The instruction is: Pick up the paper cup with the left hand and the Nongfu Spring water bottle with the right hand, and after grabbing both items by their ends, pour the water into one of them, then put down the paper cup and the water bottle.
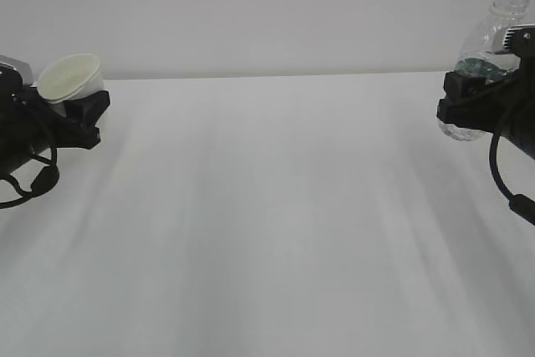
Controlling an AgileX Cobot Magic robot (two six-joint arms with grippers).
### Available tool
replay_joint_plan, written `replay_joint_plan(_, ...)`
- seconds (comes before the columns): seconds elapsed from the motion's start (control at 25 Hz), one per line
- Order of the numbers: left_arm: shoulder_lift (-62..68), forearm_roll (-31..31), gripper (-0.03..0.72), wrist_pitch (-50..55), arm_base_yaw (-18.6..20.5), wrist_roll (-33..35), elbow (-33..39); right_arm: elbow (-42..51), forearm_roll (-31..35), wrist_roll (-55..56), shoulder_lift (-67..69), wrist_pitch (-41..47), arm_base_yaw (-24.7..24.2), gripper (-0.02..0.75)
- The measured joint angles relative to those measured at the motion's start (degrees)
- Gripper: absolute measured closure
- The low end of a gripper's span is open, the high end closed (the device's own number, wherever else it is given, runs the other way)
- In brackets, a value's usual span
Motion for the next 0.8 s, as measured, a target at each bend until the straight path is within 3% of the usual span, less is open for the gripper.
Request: replay_joint_plan(0.8, 0.00, -10.41, 0.283, 1.09, 2.59, 1.42, 0.00, 0.00, 0.00, 0.00, 0.00, 0.00, 0.00, 0.277)
